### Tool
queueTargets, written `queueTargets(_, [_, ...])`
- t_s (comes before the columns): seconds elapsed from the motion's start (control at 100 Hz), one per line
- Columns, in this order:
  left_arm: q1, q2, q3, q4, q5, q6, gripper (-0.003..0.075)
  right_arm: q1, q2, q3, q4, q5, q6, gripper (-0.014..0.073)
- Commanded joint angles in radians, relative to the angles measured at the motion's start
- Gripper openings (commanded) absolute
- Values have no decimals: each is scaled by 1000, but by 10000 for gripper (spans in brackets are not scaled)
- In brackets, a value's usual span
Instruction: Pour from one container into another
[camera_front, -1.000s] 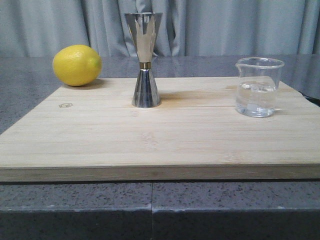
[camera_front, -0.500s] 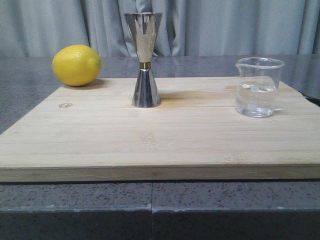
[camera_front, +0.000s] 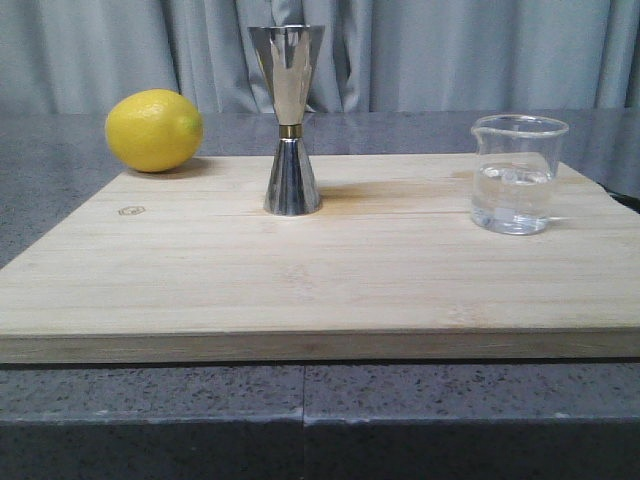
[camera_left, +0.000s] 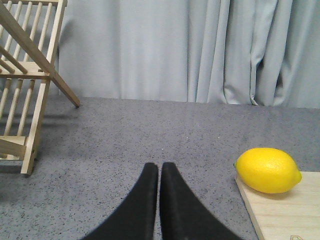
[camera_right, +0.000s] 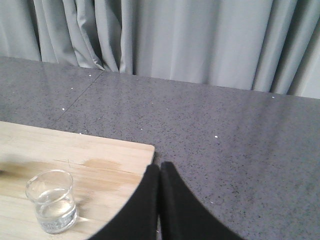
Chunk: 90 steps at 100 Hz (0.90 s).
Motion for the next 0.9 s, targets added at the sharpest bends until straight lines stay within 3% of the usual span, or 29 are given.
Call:
queueTargets(0.0, [-6, 17, -36, -9, -72, -1, -18, 0, 14, -37, -6, -73, 0, -60])
queueTargets(0.11, [-4, 17, -36, -7, -82, -5, 36, 0, 14, -37, -6, -78, 8, 29])
queueTargets(0.29, [-4, 17, -36, -9, -90, -5, 410, 0, 14, -37, -8, -81, 8, 426])
queueTargets(0.37, [-4, 17, -36, -9, -98, -5, 491, 0, 14, -37, -8, -81, 8, 539])
queueTargets(0.89, [-4, 17, -36, -54, -97, -5, 494, 0, 14, -37, 21, -74, 8, 554])
